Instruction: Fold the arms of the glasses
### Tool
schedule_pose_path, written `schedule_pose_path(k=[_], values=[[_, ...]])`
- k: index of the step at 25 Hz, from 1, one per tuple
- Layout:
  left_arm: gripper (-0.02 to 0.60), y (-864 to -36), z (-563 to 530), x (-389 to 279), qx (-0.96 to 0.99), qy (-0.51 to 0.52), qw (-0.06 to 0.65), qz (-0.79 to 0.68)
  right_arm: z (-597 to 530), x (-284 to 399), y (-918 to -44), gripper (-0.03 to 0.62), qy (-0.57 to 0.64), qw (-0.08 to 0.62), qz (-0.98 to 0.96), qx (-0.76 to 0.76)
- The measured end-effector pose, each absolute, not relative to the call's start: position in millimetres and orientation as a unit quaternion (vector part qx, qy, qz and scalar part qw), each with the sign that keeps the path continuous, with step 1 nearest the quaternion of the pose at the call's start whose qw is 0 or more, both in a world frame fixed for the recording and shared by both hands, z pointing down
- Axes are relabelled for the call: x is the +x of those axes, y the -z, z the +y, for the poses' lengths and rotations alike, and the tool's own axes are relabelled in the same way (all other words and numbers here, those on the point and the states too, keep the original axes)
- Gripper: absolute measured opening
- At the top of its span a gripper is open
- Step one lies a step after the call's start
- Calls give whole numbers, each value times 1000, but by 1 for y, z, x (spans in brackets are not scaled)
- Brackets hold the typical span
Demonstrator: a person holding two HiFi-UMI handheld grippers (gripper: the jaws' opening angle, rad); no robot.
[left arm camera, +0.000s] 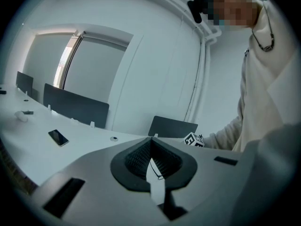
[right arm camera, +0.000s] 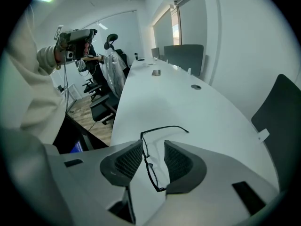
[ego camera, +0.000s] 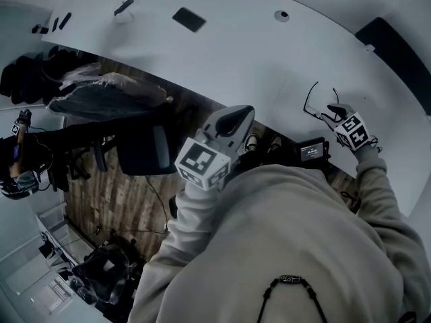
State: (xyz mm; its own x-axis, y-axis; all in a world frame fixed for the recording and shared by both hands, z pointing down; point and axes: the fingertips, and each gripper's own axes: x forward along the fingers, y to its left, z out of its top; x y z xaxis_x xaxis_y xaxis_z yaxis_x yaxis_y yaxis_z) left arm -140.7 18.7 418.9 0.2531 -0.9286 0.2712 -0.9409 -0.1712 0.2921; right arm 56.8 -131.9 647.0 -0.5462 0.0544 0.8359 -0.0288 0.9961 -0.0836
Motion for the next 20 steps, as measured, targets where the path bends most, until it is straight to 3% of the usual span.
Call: schedule_pose_path(k=[16,20], values=[[5,-432,33,-157,745,-17,219,-630,-104,63,-728,143,69,603,-786,-117],[5,-433,34,-160,745,-18,219,-630,-103,60,-732,71,69,600,-788,-120]])
